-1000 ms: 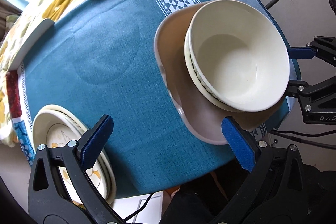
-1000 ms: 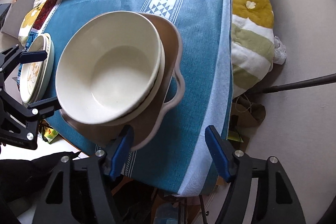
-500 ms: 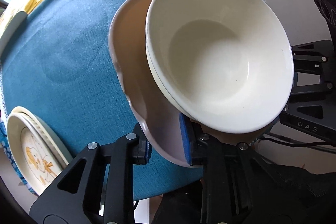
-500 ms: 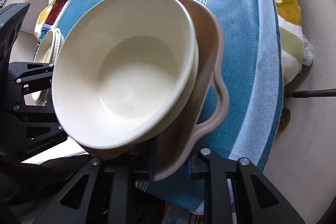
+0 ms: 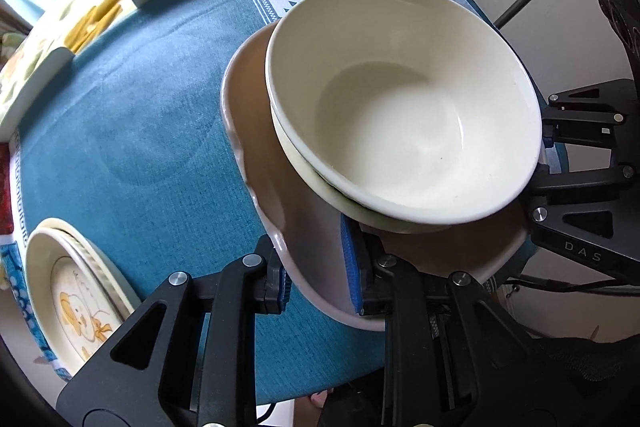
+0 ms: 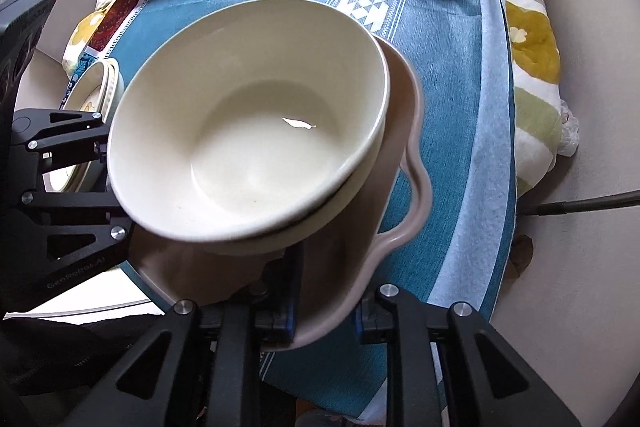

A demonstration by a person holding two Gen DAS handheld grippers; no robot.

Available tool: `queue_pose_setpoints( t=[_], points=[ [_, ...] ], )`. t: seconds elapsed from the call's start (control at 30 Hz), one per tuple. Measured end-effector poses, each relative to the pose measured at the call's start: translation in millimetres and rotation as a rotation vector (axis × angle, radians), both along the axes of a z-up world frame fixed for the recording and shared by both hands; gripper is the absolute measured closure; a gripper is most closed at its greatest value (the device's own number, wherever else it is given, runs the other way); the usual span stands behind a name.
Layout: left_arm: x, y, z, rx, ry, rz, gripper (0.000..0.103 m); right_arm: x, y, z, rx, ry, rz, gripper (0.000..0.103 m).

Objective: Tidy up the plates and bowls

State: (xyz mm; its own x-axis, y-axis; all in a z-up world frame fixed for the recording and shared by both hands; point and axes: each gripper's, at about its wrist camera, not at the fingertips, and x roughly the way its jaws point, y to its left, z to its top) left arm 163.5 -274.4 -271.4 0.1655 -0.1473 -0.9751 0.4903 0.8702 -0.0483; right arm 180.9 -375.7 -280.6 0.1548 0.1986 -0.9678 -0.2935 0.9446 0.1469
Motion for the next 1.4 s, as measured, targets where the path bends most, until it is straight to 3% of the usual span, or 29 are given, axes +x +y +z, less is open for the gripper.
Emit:
queue_pose_setpoints(
  t=[0.43, 0.67, 0.83, 1.13, 1.4],
  points=[
    [-28, 45, 44, 0.005, -0.13, 0.121, 0.085, -1, 30, 27, 0.006, -0.133, 0.094, 0.084],
    [-45, 107, 91, 0.009, -0.186, 0.177, 0.085, -2, 85, 66, 0.014, -0.188, 0.157, 0.084],
    [-48, 167, 108, 0.017, -0.193, 0.18, 0.085, -4, 139, 81, 0.022, -0.201, 0.165, 0.084],
    [-48, 255, 85, 0.04, -0.147, 0.128, 0.085, -9, 224, 60, 0.042, -0.154, 0.108, 0.084],
    [-50, 298, 54, 0.028, -0.107, 0.087, 0.085, -18, 267, 34, 0.031, -0.112, 0.057, 0.084]
  ],
)
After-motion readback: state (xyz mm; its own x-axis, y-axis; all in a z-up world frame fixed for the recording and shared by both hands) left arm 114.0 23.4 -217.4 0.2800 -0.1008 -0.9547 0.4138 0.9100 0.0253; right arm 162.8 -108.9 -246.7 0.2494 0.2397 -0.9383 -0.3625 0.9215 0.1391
